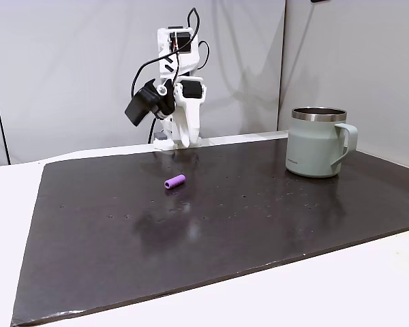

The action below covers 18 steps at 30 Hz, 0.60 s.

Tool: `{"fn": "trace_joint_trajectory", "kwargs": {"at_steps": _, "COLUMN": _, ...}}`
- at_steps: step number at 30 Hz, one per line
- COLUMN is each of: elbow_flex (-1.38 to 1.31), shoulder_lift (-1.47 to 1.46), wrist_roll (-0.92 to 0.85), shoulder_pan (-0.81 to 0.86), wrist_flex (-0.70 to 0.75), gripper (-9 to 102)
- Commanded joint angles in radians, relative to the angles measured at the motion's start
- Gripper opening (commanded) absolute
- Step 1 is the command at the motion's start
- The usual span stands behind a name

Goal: Grasp a pengrip and put it in the cup.

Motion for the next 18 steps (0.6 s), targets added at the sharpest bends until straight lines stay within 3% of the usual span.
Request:
{"fn": "trace_joint_trajectory", "kwargs": {"at_steps": 1, "elbow_flex": -0.103, "shoulder_lift": -0.083, "wrist_roll": -0.063, "shoulder_pan": 0.029, "wrist_flex": 0.011, "gripper": 19}}
{"fn": "trace_joint_trajectory", "kwargs": {"at_steps": 18, "elbow_flex": -0.423, "shoulder_lift": -0.511, "wrist_roll": -0.181, "shoulder_pan": 0.121, "wrist_flex": 0.04, "gripper": 24}}
